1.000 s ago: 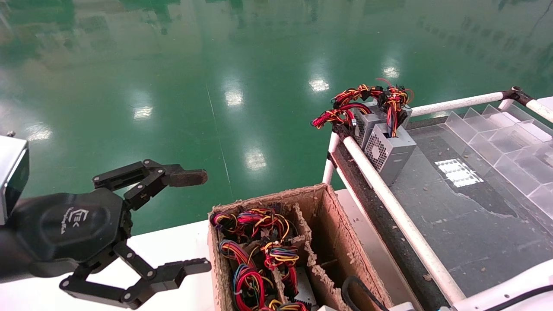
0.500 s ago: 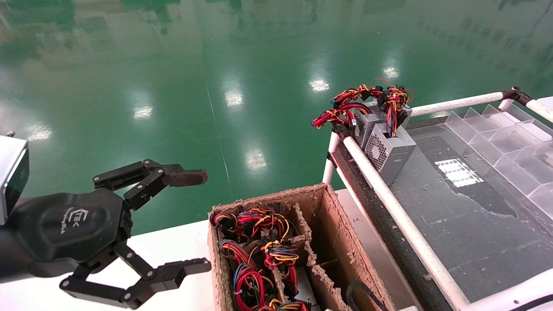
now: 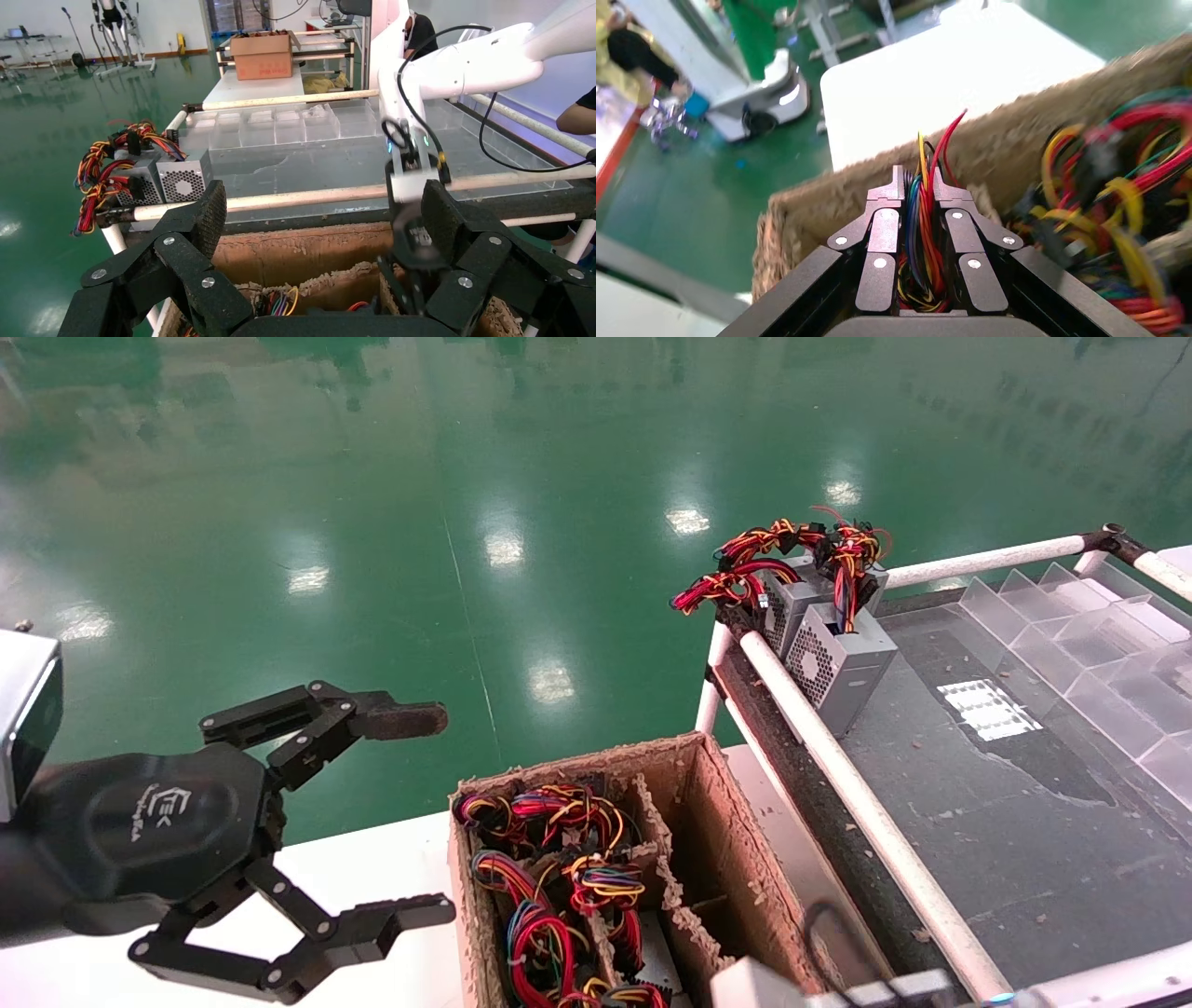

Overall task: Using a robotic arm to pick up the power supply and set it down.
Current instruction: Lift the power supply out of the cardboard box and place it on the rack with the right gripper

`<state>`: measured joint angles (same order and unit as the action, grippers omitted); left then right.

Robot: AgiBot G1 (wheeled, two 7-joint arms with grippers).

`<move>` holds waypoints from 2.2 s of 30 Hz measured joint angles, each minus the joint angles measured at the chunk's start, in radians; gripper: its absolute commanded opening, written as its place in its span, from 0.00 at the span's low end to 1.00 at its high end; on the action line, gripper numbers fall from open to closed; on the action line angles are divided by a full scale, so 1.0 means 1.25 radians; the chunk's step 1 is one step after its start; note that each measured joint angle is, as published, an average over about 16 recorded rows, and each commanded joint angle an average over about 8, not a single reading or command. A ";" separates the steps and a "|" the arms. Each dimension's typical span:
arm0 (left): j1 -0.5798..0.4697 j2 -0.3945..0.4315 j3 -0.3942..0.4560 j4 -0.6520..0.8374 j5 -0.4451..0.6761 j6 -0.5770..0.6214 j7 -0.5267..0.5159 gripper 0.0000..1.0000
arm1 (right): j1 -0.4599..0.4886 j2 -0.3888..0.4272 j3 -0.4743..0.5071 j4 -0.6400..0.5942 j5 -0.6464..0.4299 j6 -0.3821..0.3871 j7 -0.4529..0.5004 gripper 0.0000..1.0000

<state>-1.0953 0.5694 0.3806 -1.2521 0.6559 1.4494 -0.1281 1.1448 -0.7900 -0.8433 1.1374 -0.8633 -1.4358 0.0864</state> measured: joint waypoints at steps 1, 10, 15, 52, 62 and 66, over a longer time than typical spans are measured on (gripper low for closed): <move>0.000 0.000 0.000 0.000 0.000 0.000 0.000 1.00 | 0.000 0.005 0.007 0.001 0.011 -0.002 -0.004 0.00; 0.000 0.000 0.000 0.000 0.000 0.000 0.000 1.00 | 0.015 0.052 0.071 0.010 0.110 -0.029 -0.037 0.00; 0.000 0.000 0.000 0.000 0.000 0.000 0.000 1.00 | 0.028 0.077 0.109 0.010 0.164 -0.036 -0.054 0.00; 0.000 0.000 0.000 0.000 0.000 0.000 0.000 1.00 | 0.104 0.344 0.277 -0.260 0.251 -0.027 -0.217 0.00; 0.000 0.000 0.000 0.000 0.000 0.000 0.000 1.00 | 0.070 0.346 0.273 -0.295 0.241 0.040 -0.236 0.00; 0.000 0.000 0.000 0.000 0.000 0.000 0.000 1.00 | 0.076 0.329 0.267 -0.318 0.226 0.060 -0.240 0.00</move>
<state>-1.0954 0.5693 0.3809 -1.2521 0.6557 1.4493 -0.1280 1.2393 -0.3790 -0.5096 0.7396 -0.5809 -1.3604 -0.2137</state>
